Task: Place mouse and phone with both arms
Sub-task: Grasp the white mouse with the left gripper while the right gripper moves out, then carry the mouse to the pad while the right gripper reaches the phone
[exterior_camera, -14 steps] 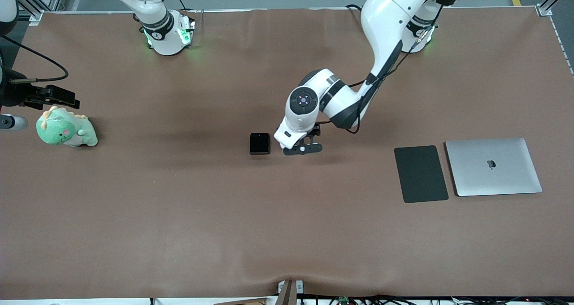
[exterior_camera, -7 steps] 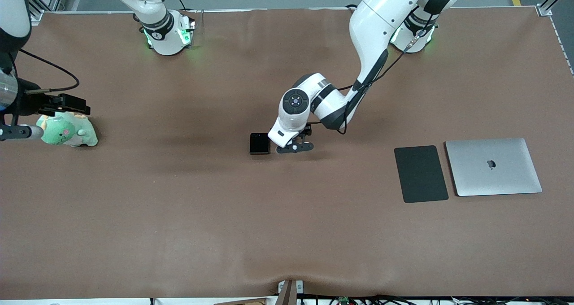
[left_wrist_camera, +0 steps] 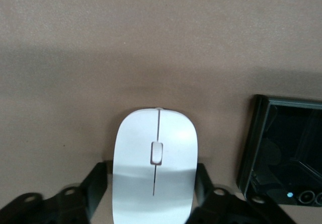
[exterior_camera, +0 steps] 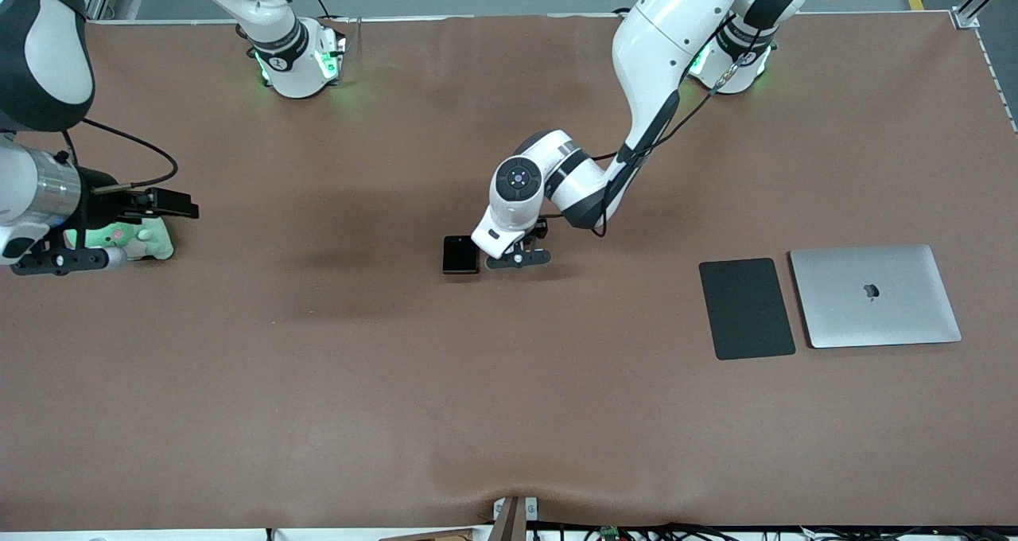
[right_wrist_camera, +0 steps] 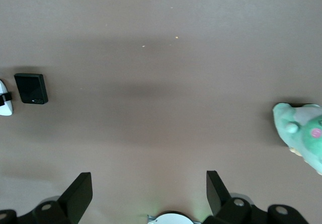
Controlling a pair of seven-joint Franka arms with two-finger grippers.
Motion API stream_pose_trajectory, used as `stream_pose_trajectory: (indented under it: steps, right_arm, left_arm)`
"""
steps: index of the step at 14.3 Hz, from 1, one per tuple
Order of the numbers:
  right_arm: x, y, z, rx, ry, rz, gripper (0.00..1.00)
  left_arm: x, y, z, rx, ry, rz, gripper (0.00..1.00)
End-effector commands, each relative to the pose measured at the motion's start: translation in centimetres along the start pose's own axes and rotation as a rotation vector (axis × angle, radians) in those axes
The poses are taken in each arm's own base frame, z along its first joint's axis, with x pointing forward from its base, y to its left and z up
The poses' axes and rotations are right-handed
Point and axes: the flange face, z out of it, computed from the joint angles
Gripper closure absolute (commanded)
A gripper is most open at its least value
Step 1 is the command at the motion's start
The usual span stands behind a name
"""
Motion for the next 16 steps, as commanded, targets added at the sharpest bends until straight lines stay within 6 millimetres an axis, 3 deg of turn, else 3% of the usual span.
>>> stream_pose_trajectory:
  steps: [1, 3, 5, 10, 14, 16]
  right_arm:
    - [1.3, -1.0, 1.6, 0.023, -0.005, -0.010, 0.00]
    - [1.8, -2.6, 2.2, 0.016, 0.010, -0.022, 0.00]
    - [2.8, -4.5, 3.5, 0.050, 0.004, 0.035, 0.00]
    - [3.2, -10.0, 6.2, 0.038, -0.016, 0.074, 0.00]
    - [3.1, -14.4, 8.8, 0.019, -0.002, 0.099, 0.00]
    - [2.8, -17.3, 10.9, 0.008, 0.010, 0.122, 0.00]
  left_arm:
    - [0.2, 0.1, -0.3, 0.003, 0.027, -0.022, 0.38]
    - [0.6, -0.4, -0.5, 0.007, 0.026, -0.028, 0.46]
    - [1.2, -0.8, -1.7, 0.006, 0.035, -0.035, 0.46]
    - [5.8, -4.2, -6.5, 0.021, 0.078, -0.067, 0.45]
    - [9.9, -8.3, -10.5, 0.015, 0.102, -0.047, 0.45]
    - [12.3, -11.6, -12.5, 0.039, 0.088, -0.032, 0.45]
